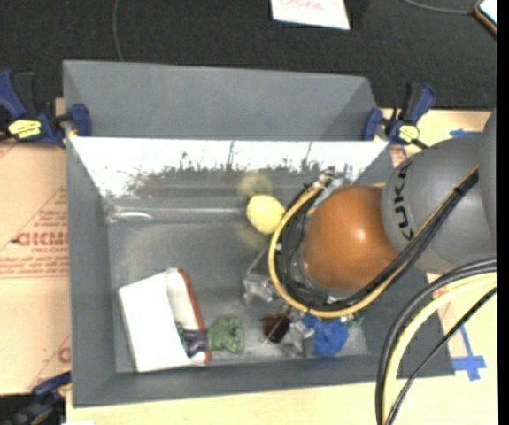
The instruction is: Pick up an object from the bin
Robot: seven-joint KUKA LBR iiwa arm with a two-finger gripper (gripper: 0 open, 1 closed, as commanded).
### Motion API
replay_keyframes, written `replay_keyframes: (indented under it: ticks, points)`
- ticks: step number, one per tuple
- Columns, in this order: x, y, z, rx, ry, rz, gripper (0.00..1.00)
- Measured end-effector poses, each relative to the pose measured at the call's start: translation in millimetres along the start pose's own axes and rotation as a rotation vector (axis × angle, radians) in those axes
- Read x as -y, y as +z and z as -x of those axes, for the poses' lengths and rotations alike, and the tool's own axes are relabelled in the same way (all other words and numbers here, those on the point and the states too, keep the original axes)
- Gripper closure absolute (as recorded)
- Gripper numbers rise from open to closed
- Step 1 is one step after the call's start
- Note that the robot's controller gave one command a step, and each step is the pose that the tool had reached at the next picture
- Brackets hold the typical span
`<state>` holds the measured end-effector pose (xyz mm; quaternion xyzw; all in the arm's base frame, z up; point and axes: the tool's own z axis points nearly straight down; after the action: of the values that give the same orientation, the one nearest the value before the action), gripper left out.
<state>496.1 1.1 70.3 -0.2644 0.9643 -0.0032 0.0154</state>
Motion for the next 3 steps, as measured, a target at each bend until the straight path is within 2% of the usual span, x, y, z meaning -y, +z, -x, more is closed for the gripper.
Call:
replay_keyframes:
  ticks: [1, 3]
  points:
    - [20.4, -0.2, 17.2, -0.009, -0.233, 0.005, 1.00]
    - [20.6, -4.6, 17.2, -0.007, -0.229, 0.005, 1.00]
